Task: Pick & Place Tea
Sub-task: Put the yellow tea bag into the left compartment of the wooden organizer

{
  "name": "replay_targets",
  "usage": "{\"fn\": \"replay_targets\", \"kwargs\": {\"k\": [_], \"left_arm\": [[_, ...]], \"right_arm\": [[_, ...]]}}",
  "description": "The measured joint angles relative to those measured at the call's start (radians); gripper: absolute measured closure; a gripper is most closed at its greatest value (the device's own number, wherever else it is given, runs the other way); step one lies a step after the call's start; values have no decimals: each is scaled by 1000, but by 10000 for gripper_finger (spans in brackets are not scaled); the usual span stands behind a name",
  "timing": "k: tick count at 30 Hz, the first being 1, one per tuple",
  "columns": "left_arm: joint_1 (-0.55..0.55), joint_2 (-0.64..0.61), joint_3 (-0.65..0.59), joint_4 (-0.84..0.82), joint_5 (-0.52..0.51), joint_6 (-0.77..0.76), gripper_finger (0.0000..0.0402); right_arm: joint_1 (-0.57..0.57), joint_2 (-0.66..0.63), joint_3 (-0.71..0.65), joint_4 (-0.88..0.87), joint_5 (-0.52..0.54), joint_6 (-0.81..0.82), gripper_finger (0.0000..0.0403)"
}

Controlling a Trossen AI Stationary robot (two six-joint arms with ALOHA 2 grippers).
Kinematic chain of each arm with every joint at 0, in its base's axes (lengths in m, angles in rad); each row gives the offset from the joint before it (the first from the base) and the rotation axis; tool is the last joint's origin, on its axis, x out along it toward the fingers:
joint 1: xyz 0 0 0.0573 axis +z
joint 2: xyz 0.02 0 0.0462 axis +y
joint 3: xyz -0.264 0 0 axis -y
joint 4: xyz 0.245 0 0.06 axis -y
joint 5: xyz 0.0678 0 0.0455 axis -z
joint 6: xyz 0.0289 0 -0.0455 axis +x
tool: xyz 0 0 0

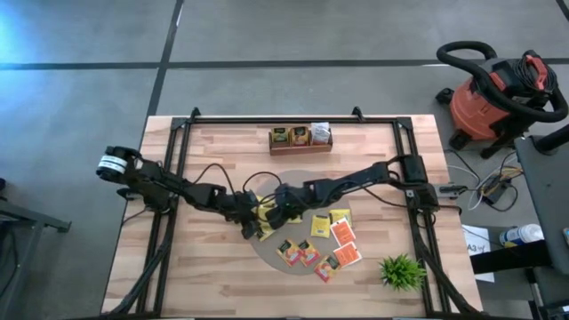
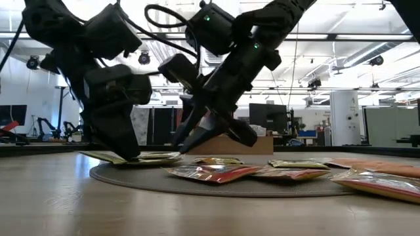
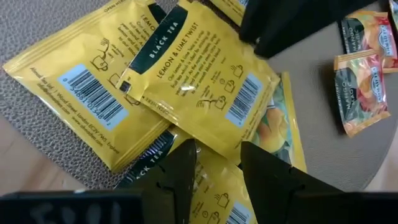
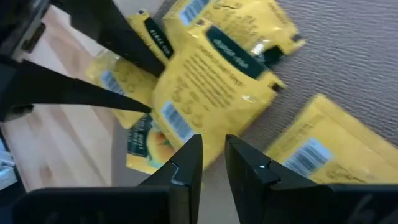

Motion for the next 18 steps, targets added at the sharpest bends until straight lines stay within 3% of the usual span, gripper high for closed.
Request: {"fn": "replay_targets", "kwargs": {"k": [12, 18], "left_arm": [[2, 3, -3, 14, -12, 4, 268], [2, 4, -3, 19, -13, 0, 268]], "right_arm": [[-2, -30, -18, -32, 20, -17, 334], [-8, 7, -23, 2, 28, 8, 311]]}}
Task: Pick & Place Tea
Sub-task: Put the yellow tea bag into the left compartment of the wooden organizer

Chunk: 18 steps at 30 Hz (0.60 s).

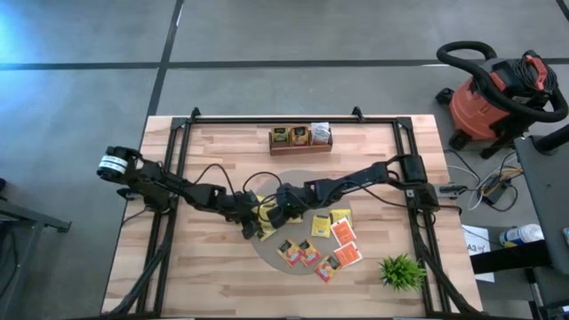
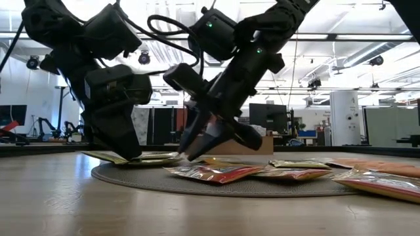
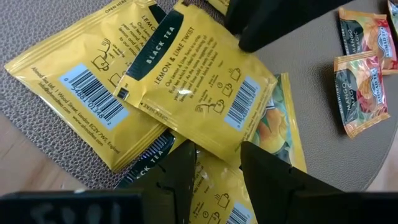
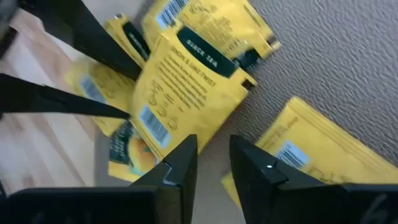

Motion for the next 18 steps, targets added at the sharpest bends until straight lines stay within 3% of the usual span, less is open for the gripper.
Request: {"fn": "replay_targets", "kwargs": {"k": [11, 15, 18], "left_arm": [[2, 1, -1, 18, -17, 1, 268], [2, 2, -1, 21, -27, 2, 268], [2, 2, -1, 21, -27, 1, 268]], "right_arm": [[-16, 8, 1, 80, -6, -13, 260], [-17, 8, 1, 91, -8, -55, 269], [-18, 8, 1, 90, -9, -85, 298]]}}
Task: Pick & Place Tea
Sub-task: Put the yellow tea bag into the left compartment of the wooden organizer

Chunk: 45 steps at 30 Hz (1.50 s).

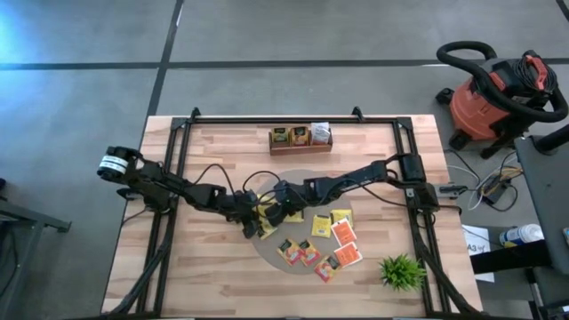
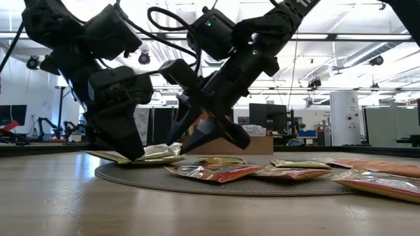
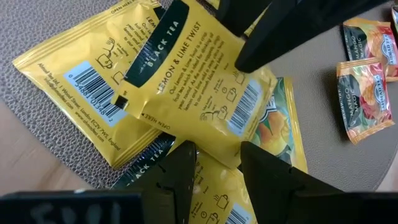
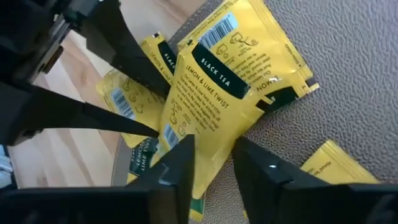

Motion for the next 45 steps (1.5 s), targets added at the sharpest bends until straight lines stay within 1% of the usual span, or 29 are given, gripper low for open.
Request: {"fn": "replay_targets", "kwargs": {"k": [5, 9, 11, 13, 15, 16, 18, 20, 22, 23, 24, 26, 28, 30, 32, 36, 38, 41, 45], "left_arm": [[0, 0, 0, 2, 0, 0, 268], [1, -16, 0, 5, -4, -22, 268], [1, -47, 0, -2, -22, -63, 268], [1, -102, 1, 0, -54, -100, 268], [1, -177, 3, 0, -113, -126, 268], [2, -215, 3, 0, -149, -139, 268], [10, -301, 3, 0, -233, -182, 268], [28, -384, 3, 17, -301, -249, 268], [64, -444, 3, 71, -301, -313, 268], [90, -469, 3, 110, -271, -338, 268], [120, -483, 3, 149, -218, -364, 268], [189, -486, 4, 259, -100, -416, 268], [250, -470, 4, 328, -28, -482, 268], [290, -449, 6, 354, -21, -531, 268], [310, -432, 6, 374, -19, -566, 268], [310, -408, 6, 410, -18, -611, 268], [306, -396, 6, 446, -20, -633, 268], [306, -371, 8, 505, -51, -674, 268], [307, -323, 8, 570, -55, -710, 268]], "right_arm": [[0, -4, 0, 2, -14, -75, 379], [0, -15, 0, -2, -3, -122, 392], [3, -38, 0, -20, 40, -165, 394], [7, -77, 0, -73, 117, -221, 394], [17, -129, 4, -175, 238, -291, 394], [25, -155, 9, -236, 325, -333, 394], [50, -203, 16, -367, 540, -412, 394], [83, -241, 30, -480, 791, -510, 394], [117, -259, 40, -520, 997, -684, 394], [131, -264, 44, -512, 1065, -795, 394], [142, -265, 45, -486, 1114, -915, 394], [156, -264, 45, -409, 1141, -1150, 394], [161, -264, 41, -318, 1148, -1344, 394], [163, -264, 40, -237, 1194, -1504, 394], [162, -266, 40, -194, 1244, -1632, 394], [153, -285, 38, -189, 1301, -1731, 394], [151, -289, 38, -185, 1304, -1779, 394], [148, -287, 36, -188, 1302, -1862, 394], [142, -288, 36, -182, 1289, -1943, 394]]}}
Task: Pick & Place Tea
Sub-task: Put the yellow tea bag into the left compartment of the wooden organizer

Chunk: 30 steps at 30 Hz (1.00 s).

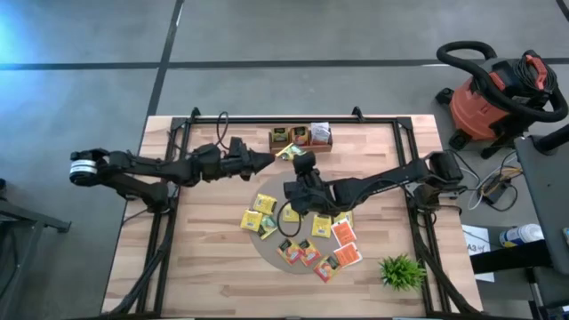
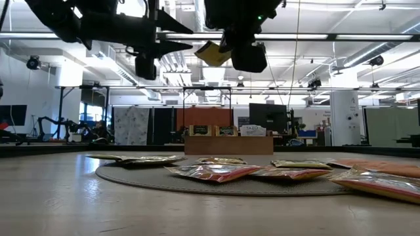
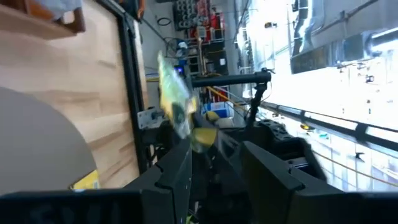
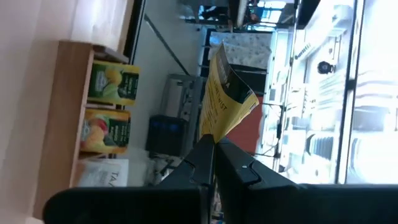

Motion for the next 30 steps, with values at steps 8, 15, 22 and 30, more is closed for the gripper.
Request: {"fn": "replay_targets", "kwargs": {"k": [8, 15, 22, 30], "left_arm": [[0, 72, 7, 55, 2, -63, 268], [5, 103, 29, 57, -6, -52, 268], [7, 158, 75, 55, -7, -14, 270], [11, 214, 124, 49, -5, 29, 327]], "right_arm": [[-7, 1, 9, 1, -6, -63, 394], [-6, 1, 10, 2, -6, -67, 394], [-7, 1, 10, 9, -6, -65, 394], [-6, 1, 9, 9, -8, -60, 394]]}}
